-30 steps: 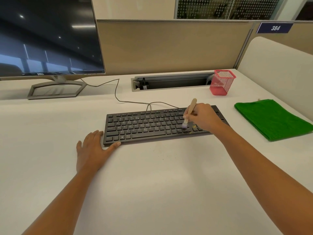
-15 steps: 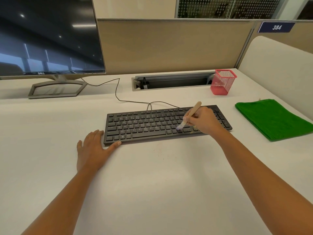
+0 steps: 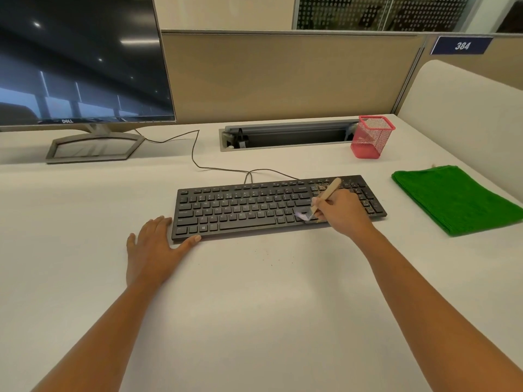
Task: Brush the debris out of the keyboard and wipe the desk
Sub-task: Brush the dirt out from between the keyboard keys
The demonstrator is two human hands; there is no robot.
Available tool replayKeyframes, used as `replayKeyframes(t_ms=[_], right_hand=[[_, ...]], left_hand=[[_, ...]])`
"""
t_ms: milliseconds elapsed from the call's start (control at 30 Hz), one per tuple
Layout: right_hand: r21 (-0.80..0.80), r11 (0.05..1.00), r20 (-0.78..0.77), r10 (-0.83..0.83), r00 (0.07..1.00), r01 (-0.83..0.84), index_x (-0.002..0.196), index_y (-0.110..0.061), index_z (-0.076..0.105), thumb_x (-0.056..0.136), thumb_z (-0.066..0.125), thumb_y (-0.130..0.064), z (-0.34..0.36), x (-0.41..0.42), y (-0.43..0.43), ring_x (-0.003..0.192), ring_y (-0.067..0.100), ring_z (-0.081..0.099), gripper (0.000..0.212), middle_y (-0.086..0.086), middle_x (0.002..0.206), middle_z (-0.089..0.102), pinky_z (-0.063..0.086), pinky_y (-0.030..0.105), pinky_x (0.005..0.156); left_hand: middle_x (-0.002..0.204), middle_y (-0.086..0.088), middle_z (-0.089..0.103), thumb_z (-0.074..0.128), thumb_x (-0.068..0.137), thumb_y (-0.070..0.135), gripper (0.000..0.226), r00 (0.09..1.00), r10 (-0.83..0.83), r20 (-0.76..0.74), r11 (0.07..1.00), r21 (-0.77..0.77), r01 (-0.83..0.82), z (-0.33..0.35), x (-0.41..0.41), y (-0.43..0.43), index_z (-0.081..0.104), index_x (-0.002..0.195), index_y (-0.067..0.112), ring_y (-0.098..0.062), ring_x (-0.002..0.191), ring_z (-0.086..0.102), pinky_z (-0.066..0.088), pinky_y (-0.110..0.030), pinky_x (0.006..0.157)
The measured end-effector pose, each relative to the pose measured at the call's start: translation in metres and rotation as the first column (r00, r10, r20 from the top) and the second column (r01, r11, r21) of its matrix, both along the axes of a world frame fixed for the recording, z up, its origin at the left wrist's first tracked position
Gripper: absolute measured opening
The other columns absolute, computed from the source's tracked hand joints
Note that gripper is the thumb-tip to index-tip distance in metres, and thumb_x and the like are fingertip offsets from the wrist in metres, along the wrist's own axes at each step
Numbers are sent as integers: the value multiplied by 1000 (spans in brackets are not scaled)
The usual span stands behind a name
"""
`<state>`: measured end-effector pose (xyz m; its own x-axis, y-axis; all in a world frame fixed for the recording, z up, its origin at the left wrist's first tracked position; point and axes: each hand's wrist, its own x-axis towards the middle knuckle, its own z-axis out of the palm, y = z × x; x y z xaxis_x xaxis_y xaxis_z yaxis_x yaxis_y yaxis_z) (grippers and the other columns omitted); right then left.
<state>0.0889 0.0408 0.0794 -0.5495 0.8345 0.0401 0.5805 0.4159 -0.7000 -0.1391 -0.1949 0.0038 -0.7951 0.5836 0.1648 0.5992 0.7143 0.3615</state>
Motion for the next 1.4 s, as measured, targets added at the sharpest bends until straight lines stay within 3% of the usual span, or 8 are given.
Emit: replayKeyframes(t_ms=[100,233,500,667,767,933,1267,1400], right_hand=[[-1,1000,30,-23,999,23,94,3,69,95,51,-22,4,3,4,78,26,67,31,14,87,69,54,33,76],[67,993,-96,-94,991,100,92,3,70,95,51,-25,5,5,3,81,30,69,34,18,84,71,54,40,79],[116,990,25,-77,997,73,89,4,69,96,48,-23,-1,9,-3,69,26,58,35,15,76,65,41,27,55],[120,986,-184,-88,979,112,91,1,71,95,50,-25,2,12,-2,78,28,68,33,15,81,71,55,40,78],[95,994,-134,-36,990,49,95,-1,71,95,51,-22,-5,13,-4,75,22,65,29,13,82,70,53,18,70],[17,998,-105,-62,993,64,92,4,69,95,50,-20,-5,17,0,81,34,68,31,22,86,70,55,47,80],[8,992,-125,-126,984,128,91,7,69,95,51,-20,-10,22,1,80,34,68,33,22,84,70,54,48,80],[66,979,-223,-172,960,191,92,5,70,96,49,-20,-2,24,3,82,33,68,33,20,85,71,53,46,81]], left_hand=[[148,-3,38,50,82,65,77,1000,0,-2,1000,-1,0,-1,-1,-1,43,138,14,-18,140,26,12,-46,116],[148,-3,38,49,81,66,77,1000,-5,-5,1000,4,5,-1,-1,-1,43,138,14,-18,140,26,11,-46,116],[146,-3,41,33,68,78,93,1000,-10,-2,1000,-6,10,-3,-3,-1,45,136,15,-19,139,29,14,-47,115],[146,-3,41,27,64,84,100,1000,-10,-1,1000,-1,10,-5,-4,-1,45,136,16,-19,139,29,14,-48,115],[146,-4,41,21,59,86,108,1000,-9,-4,1000,-2,9,-6,-5,-1,45,136,15,-20,139,29,14,-48,115],[146,-4,40,20,58,86,109,1000,-12,4,1000,-3,12,-5,-5,-2,44,137,15,-20,139,29,14,-48,115],[146,-4,40,20,59,87,108,1000,-15,-6,1000,-2,15,-8,-6,-1,44,137,15,-20,139,29,15,-48,114],[146,-5,41,20,60,87,108,1000,-15,-13,1000,-1,15,-8,-6,-1,45,136,15,-21,138,30,16,-49,114]])
